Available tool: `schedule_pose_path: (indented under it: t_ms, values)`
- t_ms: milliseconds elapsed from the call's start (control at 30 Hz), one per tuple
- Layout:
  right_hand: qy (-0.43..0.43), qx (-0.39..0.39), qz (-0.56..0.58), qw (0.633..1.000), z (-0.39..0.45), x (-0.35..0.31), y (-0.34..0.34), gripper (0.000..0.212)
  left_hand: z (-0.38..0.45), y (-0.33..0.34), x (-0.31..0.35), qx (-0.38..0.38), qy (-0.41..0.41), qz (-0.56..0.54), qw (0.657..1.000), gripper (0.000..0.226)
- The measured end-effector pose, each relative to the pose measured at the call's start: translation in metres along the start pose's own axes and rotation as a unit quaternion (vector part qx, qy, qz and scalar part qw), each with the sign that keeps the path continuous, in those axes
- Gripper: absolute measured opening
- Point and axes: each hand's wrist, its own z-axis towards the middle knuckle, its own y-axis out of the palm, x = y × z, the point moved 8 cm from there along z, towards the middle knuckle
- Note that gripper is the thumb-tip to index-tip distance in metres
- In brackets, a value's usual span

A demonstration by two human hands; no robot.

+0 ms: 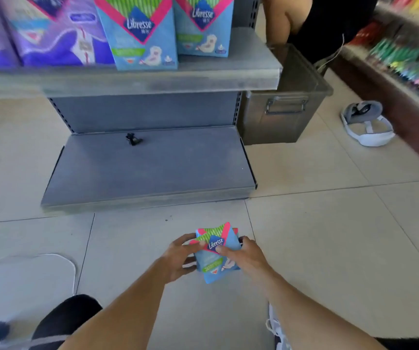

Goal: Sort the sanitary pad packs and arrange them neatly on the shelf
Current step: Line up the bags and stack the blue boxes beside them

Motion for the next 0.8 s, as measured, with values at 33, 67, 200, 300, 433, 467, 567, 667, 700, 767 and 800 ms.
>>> schedule_pose_path:
  t_ms: [33, 67, 200, 300, 433, 467, 567, 667, 700, 767, 800]
  values:
    - [-0.011, -0.012, 0.001, 1.0, -0.003, -0.014, 0.0, 0.062, -0.009, -0.004, 0.014, 0.002, 0.015, 0.006, 1.0, 0.032]
    - [-0.023, -0.022, 0.003, 0.999, -0.008, -0.027, 0.0, 0.066, -0.018, -0.007, 0.027, 0.003, 0.027, 0.009, 1.0, 0.03]
    - [-0.06, -0.014, 0.065, 0.996, -0.027, -0.08, -0.021, 0.056, -0.051, -0.017, 0.079, -0.005, 0.072, 0.009, 0.997, 0.028]
    - [-0.105, -0.045, 0.085, 0.99, -0.047, -0.128, -0.034, 0.036, -0.072, -0.026, 0.114, -0.009, 0.109, 0.008, 0.994, 0.027]
    - [-0.16, -0.043, 0.108, 0.98, -0.067, -0.185, -0.055, 0.071, -0.102, -0.021, 0.163, -0.023, 0.167, 0.058, 0.984, 0.027]
    - [-0.171, -0.046, 0.11, 0.978, -0.072, -0.198, -0.059, 0.08, -0.109, -0.021, 0.175, -0.025, 0.177, 0.064, 0.982, 0.028]
    - [-0.208, -0.034, 0.15, 0.966, -0.09, -0.231, -0.079, 0.07, -0.13, -0.021, 0.215, -0.015, 0.224, 0.077, 0.971, 0.031]
    - [-0.248, 0.003, 0.218, 0.944, -0.104, -0.264, -0.115, 0.068, -0.156, -0.017, 0.263, -0.012, 0.283, 0.063, 0.957, 0.027]
    - [-0.264, 0.012, 0.237, 0.935, -0.11, -0.277, -0.128, 0.066, -0.168, -0.016, 0.281, -0.001, 0.304, 0.06, 0.951, 0.025]
    - [-0.291, 0.022, 0.271, 0.917, -0.118, -0.296, -0.152, 0.056, -0.187, -0.011, 0.314, 0.034, 0.344, 0.055, 0.937, 0.03]
    - [-0.302, 0.026, 0.278, 0.912, -0.121, -0.304, -0.163, 0.051, -0.196, -0.008, 0.329, 0.053, 0.365, 0.059, 0.928, 0.033]
